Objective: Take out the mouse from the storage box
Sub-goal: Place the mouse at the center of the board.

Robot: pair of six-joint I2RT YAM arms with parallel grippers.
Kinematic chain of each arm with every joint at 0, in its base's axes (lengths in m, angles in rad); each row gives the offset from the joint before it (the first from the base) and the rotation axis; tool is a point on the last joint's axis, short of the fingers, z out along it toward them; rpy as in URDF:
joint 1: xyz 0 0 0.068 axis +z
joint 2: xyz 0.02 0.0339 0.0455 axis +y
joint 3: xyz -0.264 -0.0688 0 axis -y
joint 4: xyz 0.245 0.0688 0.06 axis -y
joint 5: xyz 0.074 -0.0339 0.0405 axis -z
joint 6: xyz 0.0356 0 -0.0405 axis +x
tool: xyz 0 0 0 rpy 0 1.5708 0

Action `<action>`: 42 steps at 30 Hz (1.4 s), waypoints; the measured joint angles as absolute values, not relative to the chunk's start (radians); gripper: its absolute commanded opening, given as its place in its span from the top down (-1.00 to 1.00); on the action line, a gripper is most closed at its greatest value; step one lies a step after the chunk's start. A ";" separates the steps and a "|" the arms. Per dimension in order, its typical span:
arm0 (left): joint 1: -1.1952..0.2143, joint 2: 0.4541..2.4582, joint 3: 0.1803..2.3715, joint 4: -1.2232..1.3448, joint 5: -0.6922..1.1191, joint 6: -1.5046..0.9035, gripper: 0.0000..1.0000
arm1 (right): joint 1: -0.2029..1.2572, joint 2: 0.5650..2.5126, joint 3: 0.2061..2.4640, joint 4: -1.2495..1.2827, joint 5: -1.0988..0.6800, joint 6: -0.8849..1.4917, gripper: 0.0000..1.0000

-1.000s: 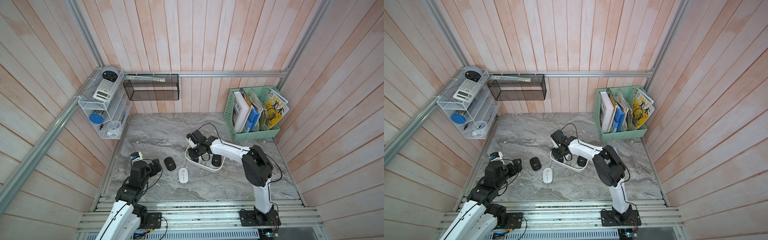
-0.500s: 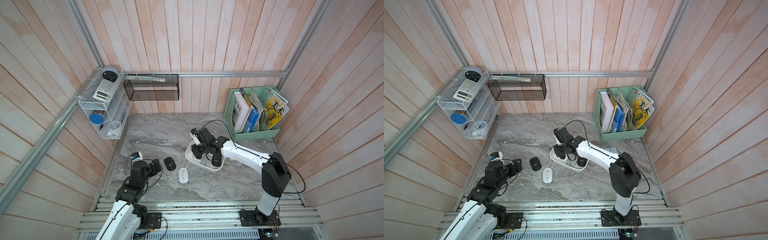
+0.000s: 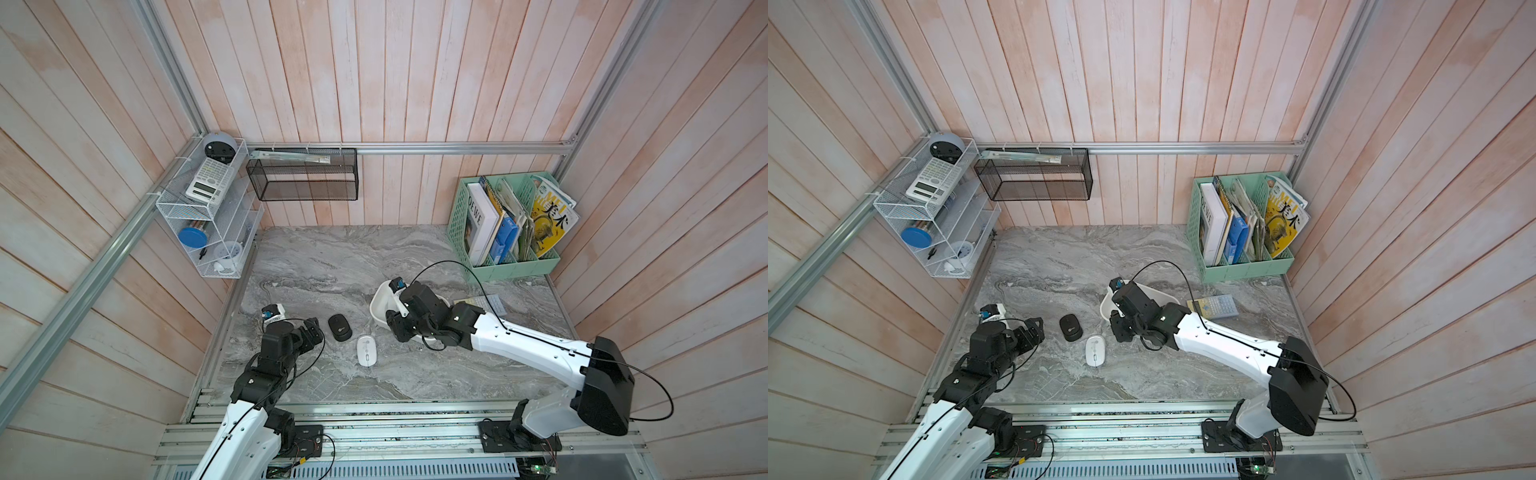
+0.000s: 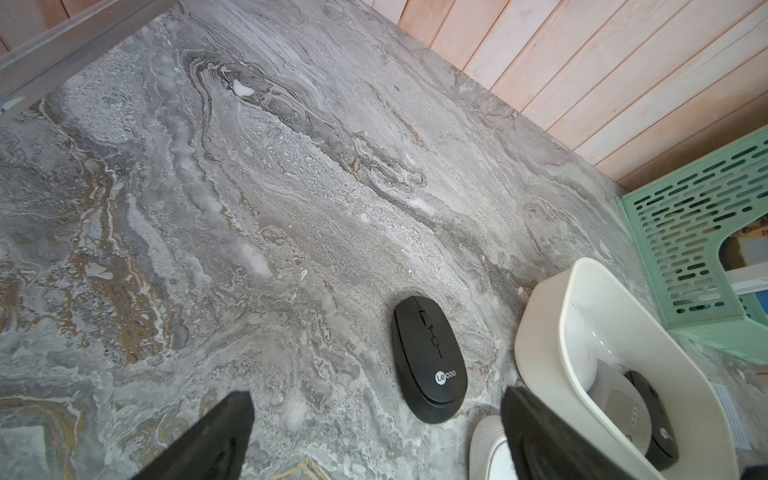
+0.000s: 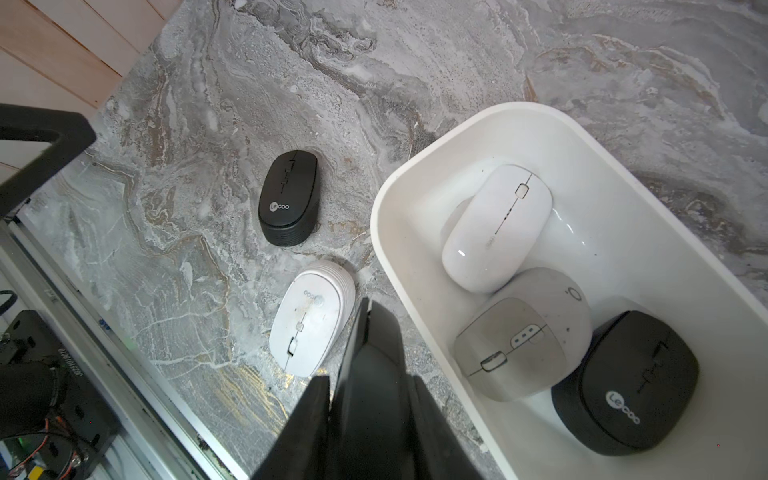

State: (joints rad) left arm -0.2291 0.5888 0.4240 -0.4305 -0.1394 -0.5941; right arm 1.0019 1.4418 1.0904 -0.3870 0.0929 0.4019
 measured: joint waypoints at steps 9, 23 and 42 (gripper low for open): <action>-0.229 0.589 0.424 -0.430 -0.140 -0.595 -0.98 | 1.080 1.331 0.914 -0.312 0.131 0.489 0.66; -0.229 0.587 0.424 -0.428 -0.146 -0.595 -0.98 | 1.136 1.317 0.703 -0.126 0.141 0.624 0.67; -0.229 0.586 0.424 -0.427 -0.147 -0.595 -0.98 | 1.137 1.515 0.683 0.115 0.107 0.764 0.54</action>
State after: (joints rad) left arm -0.2291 0.5861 0.4240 -0.4267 -0.1467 -0.5945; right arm 1.1366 1.5154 0.6830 0.1150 0.1070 0.7639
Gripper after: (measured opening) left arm 0.990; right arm 0.326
